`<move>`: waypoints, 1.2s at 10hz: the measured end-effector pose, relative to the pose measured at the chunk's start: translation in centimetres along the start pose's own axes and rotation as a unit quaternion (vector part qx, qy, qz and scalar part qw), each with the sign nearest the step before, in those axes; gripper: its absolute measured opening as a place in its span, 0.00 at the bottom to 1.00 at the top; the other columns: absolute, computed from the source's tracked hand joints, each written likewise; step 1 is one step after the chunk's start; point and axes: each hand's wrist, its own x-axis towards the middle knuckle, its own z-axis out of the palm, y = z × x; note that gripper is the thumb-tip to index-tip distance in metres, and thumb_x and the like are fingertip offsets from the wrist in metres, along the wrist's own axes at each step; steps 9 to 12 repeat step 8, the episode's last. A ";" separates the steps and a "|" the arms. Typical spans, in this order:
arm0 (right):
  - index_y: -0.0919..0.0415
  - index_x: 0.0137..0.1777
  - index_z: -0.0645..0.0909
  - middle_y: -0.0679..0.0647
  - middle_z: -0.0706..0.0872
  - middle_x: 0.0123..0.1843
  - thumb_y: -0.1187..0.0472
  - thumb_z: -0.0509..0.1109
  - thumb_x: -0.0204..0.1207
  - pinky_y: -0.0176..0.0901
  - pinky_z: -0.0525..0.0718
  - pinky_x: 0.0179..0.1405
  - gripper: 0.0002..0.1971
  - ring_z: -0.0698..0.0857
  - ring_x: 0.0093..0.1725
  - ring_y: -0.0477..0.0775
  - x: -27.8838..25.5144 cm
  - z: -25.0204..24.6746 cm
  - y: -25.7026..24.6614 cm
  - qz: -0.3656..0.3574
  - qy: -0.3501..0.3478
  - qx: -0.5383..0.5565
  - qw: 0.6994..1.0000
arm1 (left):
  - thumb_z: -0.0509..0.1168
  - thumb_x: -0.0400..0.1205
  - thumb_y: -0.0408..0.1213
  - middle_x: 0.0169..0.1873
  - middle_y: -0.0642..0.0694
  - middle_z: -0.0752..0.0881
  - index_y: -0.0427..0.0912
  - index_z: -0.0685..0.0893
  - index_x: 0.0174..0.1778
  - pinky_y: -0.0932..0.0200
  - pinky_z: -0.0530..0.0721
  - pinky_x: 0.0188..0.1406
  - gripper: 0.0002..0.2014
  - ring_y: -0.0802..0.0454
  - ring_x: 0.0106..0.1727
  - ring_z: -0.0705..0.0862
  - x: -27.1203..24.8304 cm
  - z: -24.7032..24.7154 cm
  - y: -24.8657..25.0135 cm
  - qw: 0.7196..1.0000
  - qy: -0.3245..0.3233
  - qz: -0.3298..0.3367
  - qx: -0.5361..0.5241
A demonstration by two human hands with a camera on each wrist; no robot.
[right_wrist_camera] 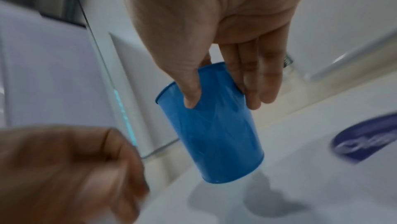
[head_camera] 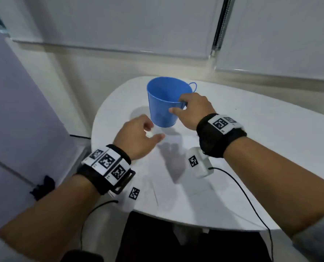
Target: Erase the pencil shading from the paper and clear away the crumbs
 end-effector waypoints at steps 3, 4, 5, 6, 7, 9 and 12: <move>0.57 0.62 0.79 0.55 0.83 0.50 0.51 0.58 0.86 0.46 0.75 0.42 0.14 0.80 0.44 0.60 5.2 -2.1 6.4 0.067 -0.021 -0.157 0.985 | 0.70 0.74 0.69 0.84 0.54 0.59 0.61 0.60 0.86 0.49 0.68 0.79 0.46 0.52 0.84 0.58 0.8 8.7 4.6 0.893 -0.337 0.137 0.265; 0.58 0.62 0.79 0.55 0.83 0.49 0.52 0.58 0.86 0.46 0.75 0.40 0.14 0.80 0.43 0.60 5.6 -2.4 7.4 0.077 -0.024 -0.190 0.978 | 0.72 0.76 0.64 0.85 0.54 0.54 0.62 0.56 0.88 0.49 0.64 0.81 0.47 0.53 0.85 0.53 1.6 9.1 4.9 0.874 -0.365 0.160 0.276; 0.57 0.61 0.79 0.55 0.86 0.52 0.54 0.59 0.85 0.46 0.76 0.40 0.12 0.80 0.43 0.59 6.0 -2.6 8.3 0.078 -0.020 -0.196 0.977 | 0.73 0.76 0.63 0.85 0.54 0.53 0.64 0.56 0.87 0.45 0.59 0.84 0.47 0.52 0.85 0.52 3.1 10.1 5.0 0.861 -0.381 0.187 0.279; 0.54 0.66 0.77 0.55 0.86 0.58 0.55 0.61 0.83 0.46 0.75 0.42 0.14 0.79 0.45 0.58 6.0 -3.5 8.7 0.079 -0.021 -0.190 0.978 | 0.72 0.77 0.62 0.84 0.57 0.62 0.64 0.68 0.83 0.48 0.62 0.84 0.37 0.54 0.84 0.60 4.8 10.2 5.3 0.897 -0.356 0.153 0.213; 0.53 0.75 0.72 0.55 0.83 0.67 0.49 0.63 0.83 0.48 0.79 0.52 0.22 0.83 0.57 0.61 6.3 -5.2 9.0 0.061 0.010 -0.156 0.986 | 0.71 0.81 0.52 0.59 0.58 0.85 0.56 0.86 0.63 0.54 0.82 0.63 0.15 0.55 0.60 0.83 8.5 8.5 7.3 0.956 -0.231 0.130 0.125; 0.53 0.71 0.77 0.53 0.85 0.65 0.45 0.64 0.82 0.48 0.80 0.53 0.21 0.84 0.61 0.60 6.7 -6.9 8.7 0.034 0.033 -0.136 0.990 | 0.70 0.82 0.45 0.38 0.60 0.87 0.51 0.88 0.42 0.56 0.83 0.47 0.05 0.55 0.42 0.86 12.3 5.9 10.7 0.980 -0.096 0.148 0.093; 0.53 0.71 0.77 0.53 0.85 0.65 0.45 0.64 0.82 0.48 0.80 0.53 0.21 0.84 0.61 0.60 6.7 -6.9 8.7 0.034 0.033 -0.136 0.990 | 0.70 0.82 0.45 0.38 0.60 0.87 0.51 0.88 0.42 0.56 0.83 0.47 0.05 0.55 0.42 0.86 12.3 5.9 10.7 0.980 -0.096 0.148 0.093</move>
